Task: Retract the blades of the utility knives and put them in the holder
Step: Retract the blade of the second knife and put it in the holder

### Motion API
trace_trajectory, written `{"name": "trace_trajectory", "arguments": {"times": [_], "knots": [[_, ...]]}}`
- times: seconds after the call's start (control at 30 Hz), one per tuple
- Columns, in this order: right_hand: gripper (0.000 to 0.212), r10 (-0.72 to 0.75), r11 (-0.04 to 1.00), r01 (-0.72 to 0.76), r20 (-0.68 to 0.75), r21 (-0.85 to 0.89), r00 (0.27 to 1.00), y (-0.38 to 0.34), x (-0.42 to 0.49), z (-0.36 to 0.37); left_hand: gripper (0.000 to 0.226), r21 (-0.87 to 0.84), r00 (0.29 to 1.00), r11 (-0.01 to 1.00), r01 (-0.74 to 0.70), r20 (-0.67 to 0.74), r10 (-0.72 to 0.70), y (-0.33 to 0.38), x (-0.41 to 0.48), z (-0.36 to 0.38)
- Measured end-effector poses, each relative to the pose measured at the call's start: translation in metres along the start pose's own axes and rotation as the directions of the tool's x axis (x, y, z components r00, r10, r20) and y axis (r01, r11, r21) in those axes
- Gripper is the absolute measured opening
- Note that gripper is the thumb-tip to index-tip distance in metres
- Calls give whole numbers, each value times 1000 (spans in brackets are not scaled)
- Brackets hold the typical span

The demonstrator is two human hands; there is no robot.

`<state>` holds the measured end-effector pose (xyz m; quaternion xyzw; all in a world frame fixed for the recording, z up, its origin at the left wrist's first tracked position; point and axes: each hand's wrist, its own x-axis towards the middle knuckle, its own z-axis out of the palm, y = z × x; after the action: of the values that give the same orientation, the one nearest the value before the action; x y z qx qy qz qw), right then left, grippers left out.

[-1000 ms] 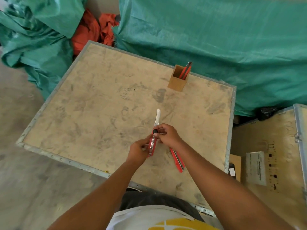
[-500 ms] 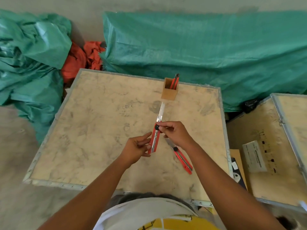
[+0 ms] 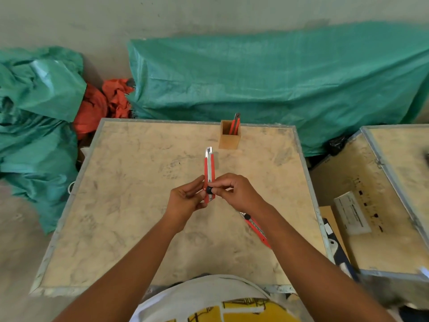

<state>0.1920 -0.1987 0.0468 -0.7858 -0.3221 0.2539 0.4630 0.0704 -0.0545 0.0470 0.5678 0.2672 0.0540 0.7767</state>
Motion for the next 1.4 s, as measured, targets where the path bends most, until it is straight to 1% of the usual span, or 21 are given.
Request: {"name": "trace_trajectory", "arguments": {"times": [0.1, 0.17, 0.33, 0.4, 0.47, 0.53, 0.6, 0.67, 0.83, 0.9, 0.97, 1.03, 1.1, 1.27, 1.4], "knots": [[33, -37, 999, 37, -5, 9, 999, -5, 2, -4, 44, -18, 1000, 1000, 7, 19, -7, 4, 3, 1], [28, -54, 999, 54, -4, -7, 999, -6, 4, -7, 43, -26, 1000, 1000, 7, 28, -6, 7, 5, 4], [15, -6, 1000, 7, -39, 27, 999, -6, 4, -14, 42, -4, 1000, 1000, -10, 18, 10, 10, 5, 14], [18, -20, 999, 21, -23, 37, 1000, -6, 3, -16, 43, 11, 1000, 1000, -23, 7, 23, 10, 5, 16], [29, -39, 999, 39, 0, 7, 999, -5, 3, -20, 44, 22, 1000, 999, -31, 4, 31, 11, 6, 16], [26, -46, 999, 46, -1, -26, 999, -5, 4, -24, 45, 28, 999, 999, -39, 9, 39, 12, 6, 17], [22, -12, 1000, 12, -27, -17, 1000, -6, 3, -25, 45, 32, 999, 999, -44, 11, 43, 12, 5, 19], [22, 15, 1000, -15, -41, 2, 999, -8, 4, -24, 45, 37, 999, 999, -39, 15, 38, 13, 7, 19], [28, -35, 999, 35, 10, -25, 999, -11, 4, -33, 44, 31, 999, 998, -49, 3, 49, 20, 5, 23], [23, -33, 999, 33, -14, -23, 999, -10, 2, -32, 45, 45, 999, 998, -52, 13, 51, 20, 4, 25], [19, -23, 1000, 24, -72, 16, 997, -9, 0, -29, 46, 62, 998, 996, -57, 19, 55, 21, 3, 27], [23, -28, 999, 32, -116, 31, 993, -9, -2, -27, 46, 79, 998, 995, -65, 27, 63, 23, 3, 28], [26, -34, 999, 38, -124, 30, 992, -9, -2, -27, 45, 89, 998, 994, -66, 31, 63, 24, 3, 29], [22, -11, 996, 24, -151, 88, 989, -8, 6, -38, 42, 122, 996, 990, -65, 61, 58, 25, 10, 31], [22, 13, 997, -1, -168, 73, 986, -8, 20, -52, 42, 173, 993, 981, -87, 91, 72, 31, 24, 37]]}}
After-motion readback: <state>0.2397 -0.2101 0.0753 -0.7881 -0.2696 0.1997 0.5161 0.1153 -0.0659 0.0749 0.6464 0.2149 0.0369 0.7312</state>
